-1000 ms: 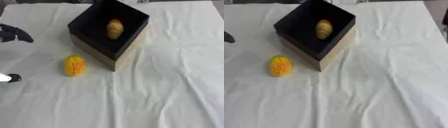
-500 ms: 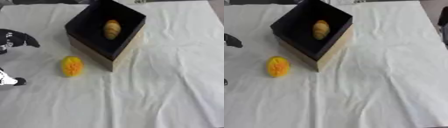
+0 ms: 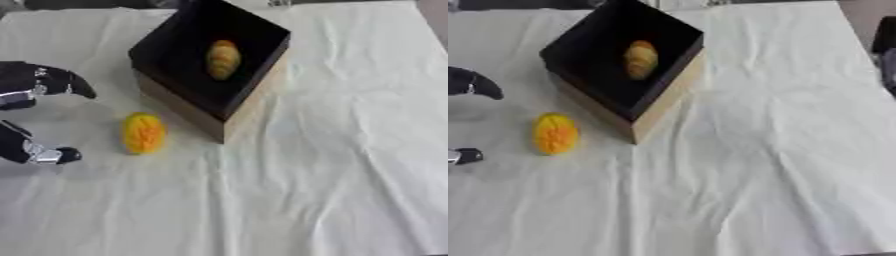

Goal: Pick up objects on the table and place them in the box.

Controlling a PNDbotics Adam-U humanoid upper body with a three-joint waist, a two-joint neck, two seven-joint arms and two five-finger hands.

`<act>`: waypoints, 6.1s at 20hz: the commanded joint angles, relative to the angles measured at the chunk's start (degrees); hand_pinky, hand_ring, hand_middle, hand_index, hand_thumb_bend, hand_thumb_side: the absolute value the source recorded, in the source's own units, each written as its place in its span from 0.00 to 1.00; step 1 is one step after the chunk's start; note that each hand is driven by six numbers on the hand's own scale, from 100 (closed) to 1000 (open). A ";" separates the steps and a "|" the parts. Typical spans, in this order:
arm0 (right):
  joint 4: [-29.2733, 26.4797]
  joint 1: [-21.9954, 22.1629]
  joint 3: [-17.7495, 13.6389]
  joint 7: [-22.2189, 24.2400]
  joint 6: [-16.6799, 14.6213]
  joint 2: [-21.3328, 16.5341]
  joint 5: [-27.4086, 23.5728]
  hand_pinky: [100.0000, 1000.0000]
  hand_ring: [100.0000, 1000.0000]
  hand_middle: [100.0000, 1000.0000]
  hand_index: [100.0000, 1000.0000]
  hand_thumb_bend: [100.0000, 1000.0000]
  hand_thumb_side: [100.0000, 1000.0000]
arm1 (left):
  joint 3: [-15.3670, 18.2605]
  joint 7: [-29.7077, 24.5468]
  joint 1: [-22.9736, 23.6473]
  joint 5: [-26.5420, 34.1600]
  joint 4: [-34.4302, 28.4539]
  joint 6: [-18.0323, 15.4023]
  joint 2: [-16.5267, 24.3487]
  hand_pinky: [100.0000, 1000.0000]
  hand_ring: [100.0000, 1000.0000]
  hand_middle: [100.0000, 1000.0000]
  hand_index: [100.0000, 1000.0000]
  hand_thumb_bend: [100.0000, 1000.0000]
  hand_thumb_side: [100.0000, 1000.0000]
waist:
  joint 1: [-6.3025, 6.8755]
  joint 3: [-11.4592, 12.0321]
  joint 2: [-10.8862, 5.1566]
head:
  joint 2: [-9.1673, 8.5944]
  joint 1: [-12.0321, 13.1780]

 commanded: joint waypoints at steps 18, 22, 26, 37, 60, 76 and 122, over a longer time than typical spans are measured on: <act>-0.91 -1.74 -0.14 2.98 2.46 -0.42 -4.20 0.91 0.85 0.58 0.83 0.00 0.00 | -2.46 -4.51 -6.85 -7.61 9.19 3.36 -11.63 0.91 0.90 0.80 0.90 0.47 0.52 | 0.39 -0.34 -1.81 | 0.56 0.88; -0.91 -1.64 -0.14 3.58 2.55 -0.24 -4.60 0.92 0.85 0.58 0.83 0.00 0.00 | -2.52 -3.81 -6.54 -8.96 9.26 3.31 -12.12 0.91 0.90 0.80 0.91 0.47 0.51 | 0.37 -0.15 -1.81 | 0.40 1.09; -0.91 -1.60 -0.11 4.06 2.52 -0.05 -4.81 0.92 0.85 0.57 0.83 0.00 0.00 | -2.57 -3.56 -6.45 -10.09 9.55 3.17 -12.54 0.91 0.90 0.81 0.91 0.48 0.48 | 0.17 -0.08 -1.82 | 0.26 1.58; -0.91 -1.16 -0.19 4.44 3.10 0.84 -4.89 0.92 0.85 0.57 0.83 0.00 0.00 | -3.01 -2.41 -5.85 -10.88 10.36 3.45 -13.31 0.84 0.83 0.73 0.85 0.28 0.17 | -0.03 -0.21 -1.71 | 0.24 1.71; -0.91 0.38 -1.01 3.73 3.94 1.52 -4.59 0.93 0.85 0.57 0.83 0.00 0.00 | -0.43 6.79 -5.36 -11.75 -2.89 5.08 -9.72 0.76 0.70 0.56 0.58 0.03 0.00 | -0.03 -0.10 -1.92 | 0.18 0.14; -0.91 -2.29 0.09 4.02 3.56 0.66 -6.44 0.92 0.85 0.57 0.83 0.00 0.00 | 6.77 12.50 -21.28 -6.91 9.89 -2.02 -15.18 0.76 0.71 0.57 0.60 0.00 0.00 | 0.03 -3.84 -2.29 | -0.45 1.09; -0.91 -3.73 0.11 5.64 3.51 1.36 -9.40 0.92 0.84 0.57 0.83 0.00 0.00 | 14.81 35.60 -21.38 -12.91 16.16 -1.54 -20.79 0.93 0.98 0.84 0.95 0.18 0.81 | -0.15 -5.74 -2.61 | -0.66 2.67</act>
